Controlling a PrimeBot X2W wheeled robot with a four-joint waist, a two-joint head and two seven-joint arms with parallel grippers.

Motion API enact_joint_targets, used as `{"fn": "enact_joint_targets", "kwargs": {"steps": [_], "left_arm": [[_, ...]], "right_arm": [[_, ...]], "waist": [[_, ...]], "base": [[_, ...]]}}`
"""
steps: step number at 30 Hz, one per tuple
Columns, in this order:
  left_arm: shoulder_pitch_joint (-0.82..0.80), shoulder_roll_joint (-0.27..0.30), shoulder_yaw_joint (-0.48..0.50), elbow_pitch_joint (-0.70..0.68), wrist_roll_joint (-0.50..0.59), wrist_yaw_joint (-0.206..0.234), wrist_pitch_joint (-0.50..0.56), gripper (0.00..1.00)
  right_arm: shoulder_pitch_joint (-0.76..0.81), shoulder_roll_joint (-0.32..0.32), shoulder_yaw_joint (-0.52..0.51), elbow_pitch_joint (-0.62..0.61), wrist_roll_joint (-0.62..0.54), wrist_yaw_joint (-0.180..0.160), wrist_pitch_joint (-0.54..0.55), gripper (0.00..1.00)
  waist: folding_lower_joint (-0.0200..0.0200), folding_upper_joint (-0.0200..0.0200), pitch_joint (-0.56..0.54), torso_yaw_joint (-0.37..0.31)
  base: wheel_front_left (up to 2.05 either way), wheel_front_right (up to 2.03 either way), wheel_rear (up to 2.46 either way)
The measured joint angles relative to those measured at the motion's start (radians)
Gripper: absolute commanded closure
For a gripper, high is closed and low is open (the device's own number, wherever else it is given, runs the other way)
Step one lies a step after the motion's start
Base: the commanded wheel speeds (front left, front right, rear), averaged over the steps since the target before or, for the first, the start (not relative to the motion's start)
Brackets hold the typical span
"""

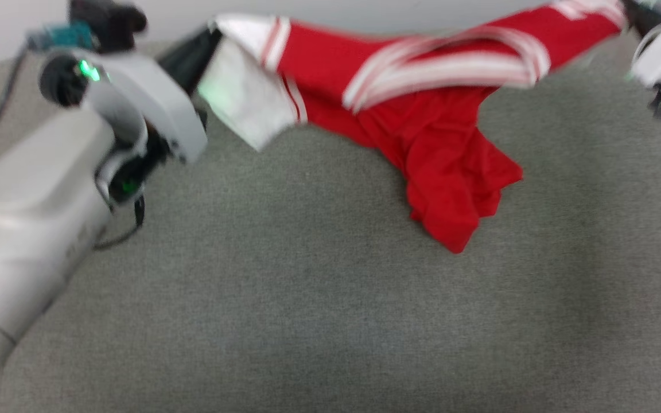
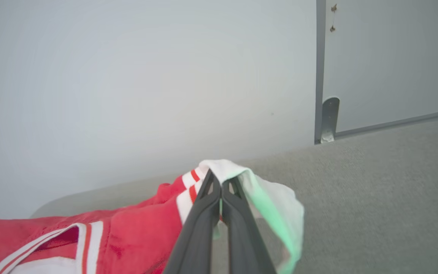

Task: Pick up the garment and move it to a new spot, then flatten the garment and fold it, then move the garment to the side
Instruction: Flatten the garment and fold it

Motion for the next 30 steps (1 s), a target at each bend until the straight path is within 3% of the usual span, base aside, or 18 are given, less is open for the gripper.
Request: {"fn": "enact_joint_targets", "kwargs": {"steps": [7,19,25,30], "left_arm": [[-0.194,-0.057,0.103,0.149,-0.116,0.0,0.022,1.0],[-0.586,-0.122,0.257,0.355,-0.139,0.0,-0.066,1.0],[-0.496,-0.115,0.223,0.26,-0.149,0.0,-0.057,1.0],[-0.335,-0.055,0.192,0.138,-0.196,0.0,-0.052,1.0]], "right_arm": [[-0.258,0.063,-0.141,0.086,-0.072,0.0,-0.148,1.0],[-0.7,0.122,-0.299,0.26,-0.214,0.0,-0.402,1.0],[-0.702,0.118,-0.263,0.326,-0.22,0.0,-0.401,1.0],[-0.575,0.096,-0.175,0.315,-0.18,0.0,-0.372,1.0]], "waist": [[0.0,0.0,0.076,0.02],[0.0,0.0,0.234,0.043],[0.0,0.0,0.244,0.068],[0.0,0.0,0.229,0.083]], "base": [[0.0,0.0,0.0],[0.0,0.0,0.0],[0.0,0.0,0.0],[0.0,0.0,0.0]]}}
